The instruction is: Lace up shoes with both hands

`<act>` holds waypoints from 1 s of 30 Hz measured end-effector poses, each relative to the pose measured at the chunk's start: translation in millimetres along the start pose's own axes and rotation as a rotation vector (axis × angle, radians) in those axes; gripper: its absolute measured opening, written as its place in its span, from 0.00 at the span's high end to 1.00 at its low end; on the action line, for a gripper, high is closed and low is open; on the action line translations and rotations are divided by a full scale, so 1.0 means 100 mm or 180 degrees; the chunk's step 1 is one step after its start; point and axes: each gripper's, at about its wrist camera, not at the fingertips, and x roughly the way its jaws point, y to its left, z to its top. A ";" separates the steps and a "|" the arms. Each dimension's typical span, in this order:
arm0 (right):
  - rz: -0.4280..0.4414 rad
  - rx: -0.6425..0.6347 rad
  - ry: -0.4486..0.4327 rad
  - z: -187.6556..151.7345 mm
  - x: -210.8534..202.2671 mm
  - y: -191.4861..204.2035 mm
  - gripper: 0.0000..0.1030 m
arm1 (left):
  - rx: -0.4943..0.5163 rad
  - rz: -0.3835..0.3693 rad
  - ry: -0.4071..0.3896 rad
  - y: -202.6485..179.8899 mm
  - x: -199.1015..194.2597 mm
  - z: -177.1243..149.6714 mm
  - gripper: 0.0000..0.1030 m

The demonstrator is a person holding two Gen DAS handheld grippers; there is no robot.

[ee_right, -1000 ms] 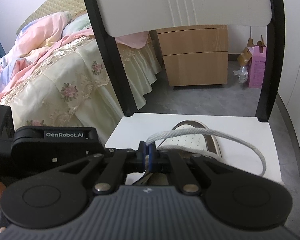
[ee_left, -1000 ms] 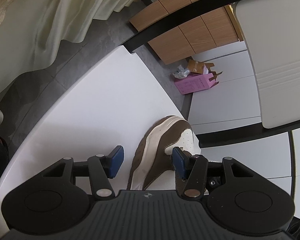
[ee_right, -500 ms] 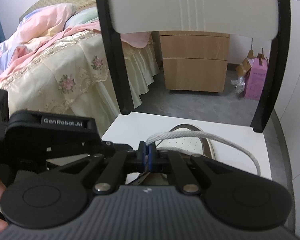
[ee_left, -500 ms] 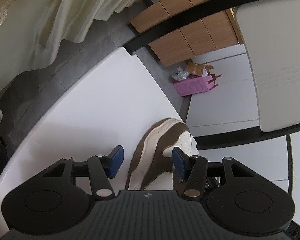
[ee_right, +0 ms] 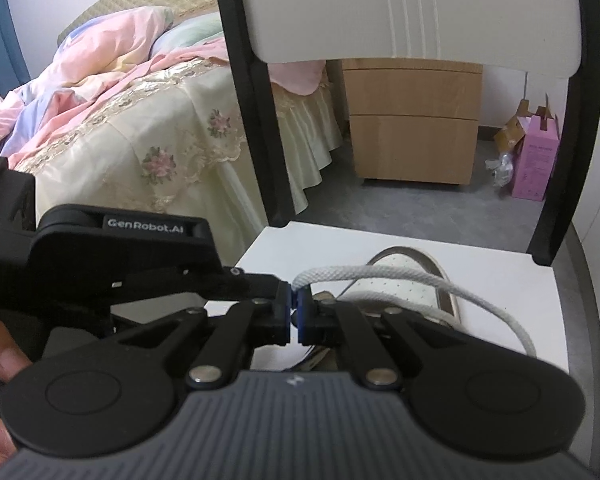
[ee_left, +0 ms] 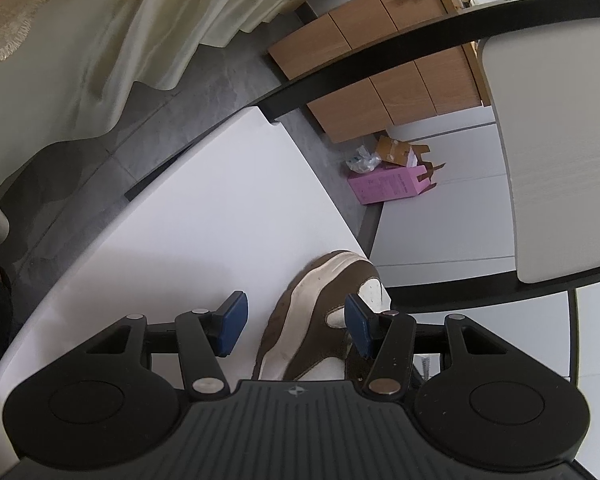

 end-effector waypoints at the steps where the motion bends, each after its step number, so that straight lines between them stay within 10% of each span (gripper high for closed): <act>1: -0.0019 0.0029 0.0001 0.01 0.00 -0.02 0.97 | -0.0002 0.0002 -0.0002 0.00 0.00 0.00 0.45; 20: 0.0272 0.0580 0.0374 0.03 0.03 -0.27 0.93 | -0.0033 -0.0072 0.0009 0.00 0.00 0.01 0.45; 30: 0.0306 0.0076 0.0540 0.04 -0.38 -0.21 0.68 | -0.0275 -0.0296 0.0091 0.03 0.02 -0.01 0.44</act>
